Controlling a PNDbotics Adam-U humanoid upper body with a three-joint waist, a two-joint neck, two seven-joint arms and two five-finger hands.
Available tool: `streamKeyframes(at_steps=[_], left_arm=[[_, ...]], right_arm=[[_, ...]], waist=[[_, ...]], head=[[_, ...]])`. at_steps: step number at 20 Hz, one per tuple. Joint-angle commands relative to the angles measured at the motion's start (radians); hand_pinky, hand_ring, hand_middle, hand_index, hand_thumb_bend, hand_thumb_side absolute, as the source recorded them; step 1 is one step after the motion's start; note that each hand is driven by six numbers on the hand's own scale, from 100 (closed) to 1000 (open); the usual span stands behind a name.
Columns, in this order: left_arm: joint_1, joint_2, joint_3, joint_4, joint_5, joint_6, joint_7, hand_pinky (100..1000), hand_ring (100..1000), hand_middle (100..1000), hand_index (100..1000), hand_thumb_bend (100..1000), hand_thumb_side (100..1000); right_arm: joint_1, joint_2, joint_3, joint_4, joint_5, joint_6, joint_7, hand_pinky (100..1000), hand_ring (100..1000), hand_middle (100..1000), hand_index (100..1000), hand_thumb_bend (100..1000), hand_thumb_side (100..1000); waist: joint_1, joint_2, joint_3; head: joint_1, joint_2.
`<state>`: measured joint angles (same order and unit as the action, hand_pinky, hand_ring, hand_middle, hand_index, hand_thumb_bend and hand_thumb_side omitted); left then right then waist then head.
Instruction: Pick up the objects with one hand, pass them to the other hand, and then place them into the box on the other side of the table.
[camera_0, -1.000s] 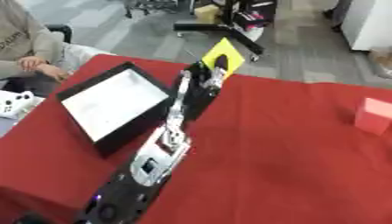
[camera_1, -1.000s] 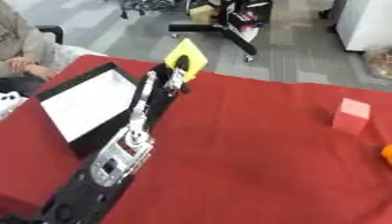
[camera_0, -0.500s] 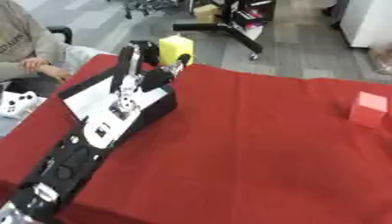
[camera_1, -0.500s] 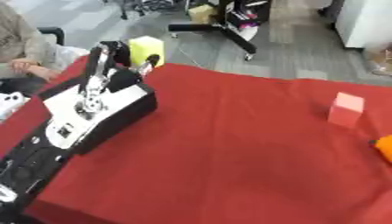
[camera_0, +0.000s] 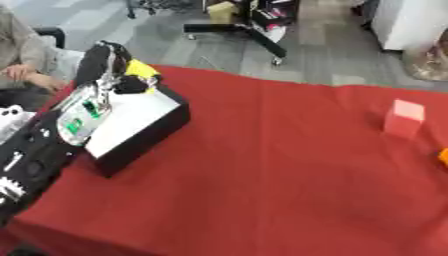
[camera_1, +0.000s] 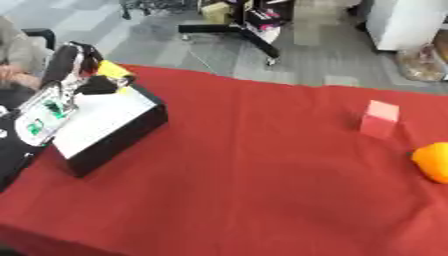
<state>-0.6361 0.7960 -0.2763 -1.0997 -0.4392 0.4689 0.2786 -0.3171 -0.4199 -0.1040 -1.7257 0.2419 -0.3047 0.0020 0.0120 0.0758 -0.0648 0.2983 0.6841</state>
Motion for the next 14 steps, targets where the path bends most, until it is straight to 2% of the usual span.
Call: streamKeyframes(at_steps=[1, 3, 4, 5, 6, 9, 14], left_arm=[[-0.024, 0.056, -0.018, 0.080, -0.059, 0.056, -0.024, 714, 513, 445, 557, 796, 430], [-0.023, 0.045, -0.037, 0.134, -0.092, 0.077, -0.053, 747, 583, 524, 648, 853, 543], [-0.020, 0.036, -0.045, 0.161, -0.108, 0.076, -0.068, 770, 651, 625, 737, 937, 668], [-0.020, 0.027, -0.049, 0.187, -0.124, 0.069, -0.084, 786, 692, 688, 789, 987, 724], [-0.024, 0.020, -0.049, 0.212, -0.140, 0.057, -0.100, 803, 735, 748, 850, 1000, 768], [-0.051, 0.009, -0.023, 0.262, -0.191, 0.010, -0.151, 814, 750, 775, 887, 1000, 798], [-0.068, 0.023, 0.041, 0.180, -0.270, -0.046, -0.223, 810, 736, 762, 884, 992, 777]], right_arm=[[-0.014, -0.013, -0.004, -0.008, -0.006, -0.002, 0.006, 682, 501, 607, 670, 100, 1000], [-0.014, -0.013, -0.004, -0.008, -0.007, -0.002, 0.007, 683, 501, 607, 670, 100, 1000], [-0.014, -0.013, -0.004, -0.008, -0.007, -0.002, 0.007, 683, 501, 607, 670, 100, 1000], [-0.014, -0.013, -0.005, -0.008, -0.007, -0.002, 0.007, 683, 501, 606, 670, 100, 1000], [-0.013, -0.013, -0.005, -0.008, -0.007, -0.001, 0.007, 683, 501, 606, 670, 100, 1000], [-0.010, -0.013, -0.006, -0.006, -0.006, -0.001, 0.007, 683, 501, 606, 670, 100, 1000], [-0.009, -0.014, -0.007, -0.001, -0.006, -0.001, 0.007, 683, 501, 606, 670, 100, 1000]], waist=[[0.002, -0.012, -0.005], [0.002, -0.012, -0.007], [0.002, -0.012, -0.008], [0.002, -0.012, -0.009], [0.002, -0.012, -0.009], [0.000, -0.014, -0.006], [-0.002, -0.014, 0.001]], head=[[0.008, -0.007], [0.009, -0.010], [0.008, -0.011], [0.008, -0.012], [0.007, -0.012], [0.004, -0.013], [0.001, -0.012]])
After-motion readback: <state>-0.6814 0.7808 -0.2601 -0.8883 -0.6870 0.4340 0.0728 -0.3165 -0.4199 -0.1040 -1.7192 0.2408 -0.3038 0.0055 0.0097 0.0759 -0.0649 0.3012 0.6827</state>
